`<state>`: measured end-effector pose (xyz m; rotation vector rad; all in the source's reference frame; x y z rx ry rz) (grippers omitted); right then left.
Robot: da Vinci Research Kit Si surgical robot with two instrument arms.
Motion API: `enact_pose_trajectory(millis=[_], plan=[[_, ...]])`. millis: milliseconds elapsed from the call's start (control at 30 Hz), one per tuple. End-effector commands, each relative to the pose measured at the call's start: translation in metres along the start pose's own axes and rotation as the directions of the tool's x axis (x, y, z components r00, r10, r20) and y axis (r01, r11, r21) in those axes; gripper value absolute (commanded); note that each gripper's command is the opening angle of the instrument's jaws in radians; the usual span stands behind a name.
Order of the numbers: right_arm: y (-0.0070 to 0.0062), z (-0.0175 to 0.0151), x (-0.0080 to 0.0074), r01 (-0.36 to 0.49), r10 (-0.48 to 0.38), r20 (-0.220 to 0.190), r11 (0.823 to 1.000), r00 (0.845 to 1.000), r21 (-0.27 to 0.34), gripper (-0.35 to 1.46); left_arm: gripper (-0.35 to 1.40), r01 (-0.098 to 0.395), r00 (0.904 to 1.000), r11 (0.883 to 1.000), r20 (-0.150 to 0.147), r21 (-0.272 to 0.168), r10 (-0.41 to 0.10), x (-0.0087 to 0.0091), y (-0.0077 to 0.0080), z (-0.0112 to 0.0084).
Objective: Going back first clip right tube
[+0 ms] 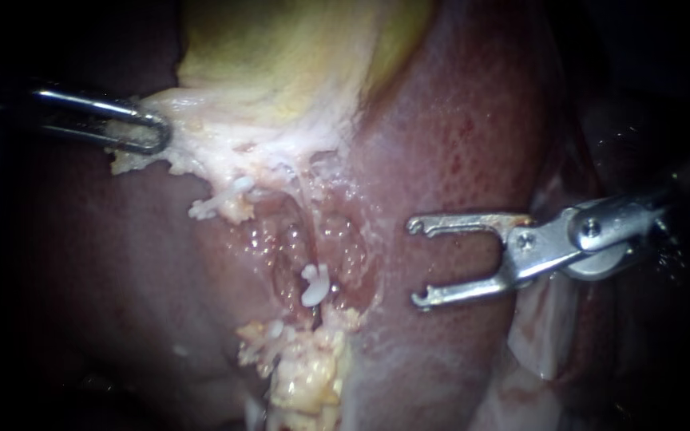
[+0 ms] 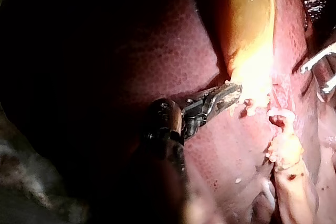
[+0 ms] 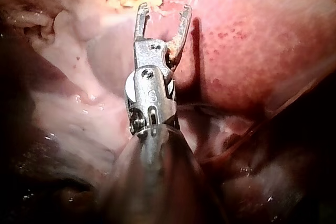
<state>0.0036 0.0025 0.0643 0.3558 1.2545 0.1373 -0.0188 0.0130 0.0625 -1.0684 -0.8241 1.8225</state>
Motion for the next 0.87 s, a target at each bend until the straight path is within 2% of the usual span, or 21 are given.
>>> enact_pose_trajectory(millis=[33,200,367,467,767,867], plan=[[0.0001,-0.0002,0.0001,0.001,-0.001,0.000,1.000,1.000,-0.005,0.50,-0.35,0.000,1.0000,1.000,-0.002,0.005,0.000,-0.0002,-0.0002,0.0004],[0.0000,-0.0004,0.0000,-0.002,0.002,0.006,0.999,1.000,-0.032,0.50,-0.35,-0.005,1.0000,1.000,0.003,0.000,0.005,-0.0011,-0.0006,0.0028],[-0.0001,-0.0004,0.0000,-0.002,0.002,0.006,0.999,1.000,-0.033,0.50,-0.35,-0.010,0.9999,1.000,0.012,-0.013,0.010,-0.0015,-0.0011,0.0061],[-0.0001,-0.0004,0.0000,-0.002,0.002,0.006,0.999,1.000,-0.033,0.50,-0.35,-0.013,0.9998,1.000,0.016,-0.018,0.014,-0.0018,-0.0015,0.0074],[-0.0002,-0.0003,0.0000,-0.002,0.002,0.006,0.999,1.000,-0.033,0.50,-0.35,-0.015,0.9997,1.000,0.018,-0.021,0.016,-0.0020,-0.0019,0.0077],[-0.0002,-0.0002,0.0001,0.000,0.001,0.030,1.000,1.000,-0.029,0.50,-0.35,-0.016,0.9997,1.000,0.019,-0.022,0.016,-0.0020,-0.0018,0.0073]])
